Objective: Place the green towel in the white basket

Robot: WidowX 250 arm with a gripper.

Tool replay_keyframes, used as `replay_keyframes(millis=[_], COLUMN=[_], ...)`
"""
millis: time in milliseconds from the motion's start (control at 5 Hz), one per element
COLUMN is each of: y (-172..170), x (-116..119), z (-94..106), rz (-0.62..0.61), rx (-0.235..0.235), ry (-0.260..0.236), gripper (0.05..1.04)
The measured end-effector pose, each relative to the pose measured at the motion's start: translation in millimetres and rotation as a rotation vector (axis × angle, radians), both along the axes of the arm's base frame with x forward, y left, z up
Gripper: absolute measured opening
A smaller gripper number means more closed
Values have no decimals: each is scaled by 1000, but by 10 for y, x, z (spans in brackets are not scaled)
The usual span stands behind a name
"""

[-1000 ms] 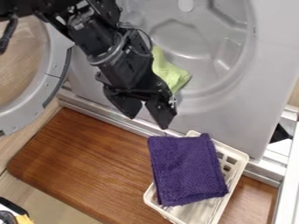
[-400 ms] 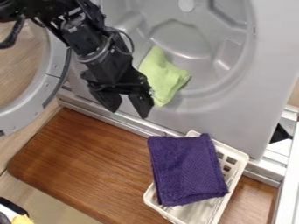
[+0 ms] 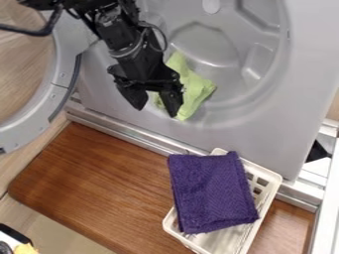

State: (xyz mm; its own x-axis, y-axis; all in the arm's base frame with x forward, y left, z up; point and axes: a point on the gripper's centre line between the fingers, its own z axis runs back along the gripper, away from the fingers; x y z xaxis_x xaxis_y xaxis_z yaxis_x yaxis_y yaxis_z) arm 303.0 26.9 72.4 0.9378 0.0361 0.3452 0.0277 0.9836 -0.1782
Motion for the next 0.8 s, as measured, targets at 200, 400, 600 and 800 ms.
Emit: replay_keyframes(millis=[200, 400, 600, 800], y=[43, 58, 132, 138], x=[136, 297, 459, 594], z=[-35, -123, -193, -279], rz=[11, 17, 14, 6], rx=[8, -10, 22, 31], ry=[-13, -20, -16, 10], gripper=[1001, 1001, 1001, 962])
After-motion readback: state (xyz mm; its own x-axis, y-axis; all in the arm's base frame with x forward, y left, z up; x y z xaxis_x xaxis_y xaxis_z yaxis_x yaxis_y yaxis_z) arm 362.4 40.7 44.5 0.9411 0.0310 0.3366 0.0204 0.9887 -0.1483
